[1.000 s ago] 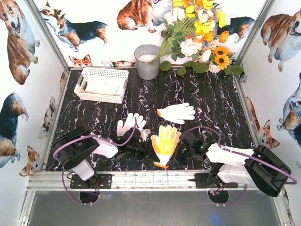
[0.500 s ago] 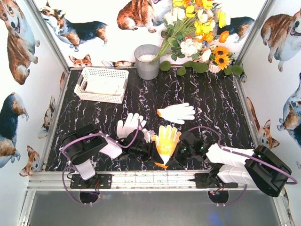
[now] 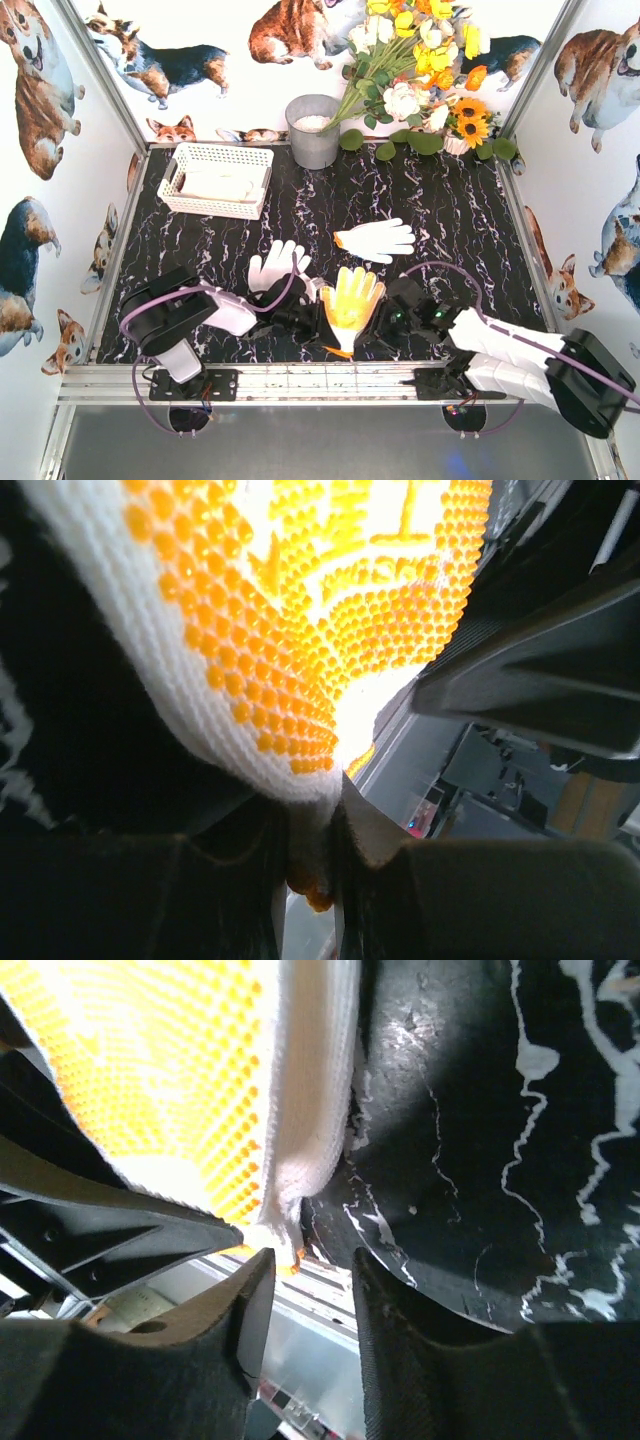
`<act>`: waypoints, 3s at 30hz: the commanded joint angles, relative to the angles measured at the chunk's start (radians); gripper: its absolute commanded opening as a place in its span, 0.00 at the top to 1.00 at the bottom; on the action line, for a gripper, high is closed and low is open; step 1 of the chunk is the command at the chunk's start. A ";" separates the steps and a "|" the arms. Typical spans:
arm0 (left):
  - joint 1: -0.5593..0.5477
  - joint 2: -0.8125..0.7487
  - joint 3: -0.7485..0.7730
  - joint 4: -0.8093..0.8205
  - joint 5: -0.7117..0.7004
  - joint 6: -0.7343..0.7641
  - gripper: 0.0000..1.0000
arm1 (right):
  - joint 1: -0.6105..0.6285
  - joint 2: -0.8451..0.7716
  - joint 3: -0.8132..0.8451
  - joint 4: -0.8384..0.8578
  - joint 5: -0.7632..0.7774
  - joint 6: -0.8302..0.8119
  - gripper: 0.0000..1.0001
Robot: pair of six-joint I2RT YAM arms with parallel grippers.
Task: Put the gloves into the storage basket
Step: Pair the glove with the glove, then pick up the glove from the center of the board.
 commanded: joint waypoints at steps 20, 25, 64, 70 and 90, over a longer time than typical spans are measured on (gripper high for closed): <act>0.162 -0.154 0.205 -0.813 0.078 0.563 1.00 | -0.111 0.364 0.451 0.058 0.048 -0.380 0.65; 0.199 -0.170 0.195 -0.802 0.052 0.573 0.93 | -0.125 0.509 0.490 0.033 0.003 -0.417 0.71; 0.316 -0.393 -0.021 -0.429 -0.078 0.272 0.94 | -0.122 0.171 0.268 -0.107 0.312 -0.294 0.64; 0.364 -0.344 0.109 -0.669 0.023 0.497 0.97 | -0.119 0.116 0.312 -0.096 0.187 -0.551 0.55; 0.387 -0.239 0.479 -1.101 -0.044 1.149 1.00 | -0.198 0.450 0.516 0.511 -0.338 -0.811 0.46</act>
